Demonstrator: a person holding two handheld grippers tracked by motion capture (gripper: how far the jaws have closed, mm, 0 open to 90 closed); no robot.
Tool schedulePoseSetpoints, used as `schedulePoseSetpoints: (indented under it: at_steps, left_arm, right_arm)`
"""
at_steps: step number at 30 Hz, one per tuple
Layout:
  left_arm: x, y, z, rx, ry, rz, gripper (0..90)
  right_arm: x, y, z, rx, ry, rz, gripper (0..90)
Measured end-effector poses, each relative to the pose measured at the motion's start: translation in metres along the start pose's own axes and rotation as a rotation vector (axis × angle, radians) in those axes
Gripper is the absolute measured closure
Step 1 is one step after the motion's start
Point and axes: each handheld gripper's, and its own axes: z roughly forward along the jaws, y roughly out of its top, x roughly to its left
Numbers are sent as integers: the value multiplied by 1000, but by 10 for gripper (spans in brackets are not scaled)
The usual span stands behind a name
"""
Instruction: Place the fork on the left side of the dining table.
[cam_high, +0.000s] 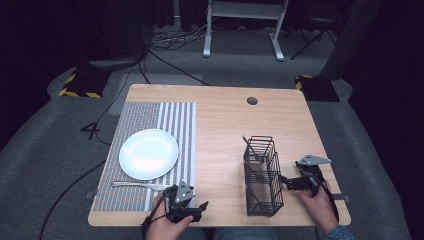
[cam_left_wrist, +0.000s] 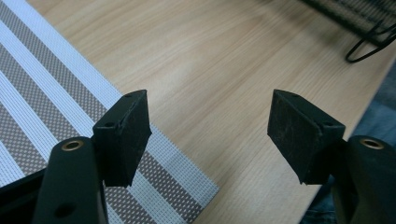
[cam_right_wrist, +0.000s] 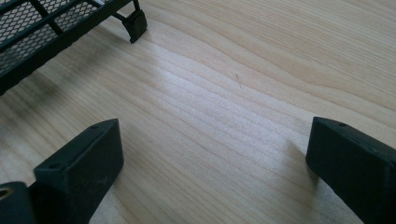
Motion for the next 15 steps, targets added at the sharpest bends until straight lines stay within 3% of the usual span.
schedulePoseSetpoints:
  at_steps: [4,6,8,15]
  left_arm:
    - [4,12,-10,-20,-39,1,272]
    - [8,26,-15,-54,-61,44,223]
    - [11,37,-17,-81,-72,48,218]
    - [13,62,-16,-106,-106,25,278]
  right_arm:
    - [0,0,0,0,2,-2,41]
    - [0,0,0,0,2,-1,41]
    - [0,0,0,0,2,-2,41]
    - [0,0,0,0,2,-2,41]
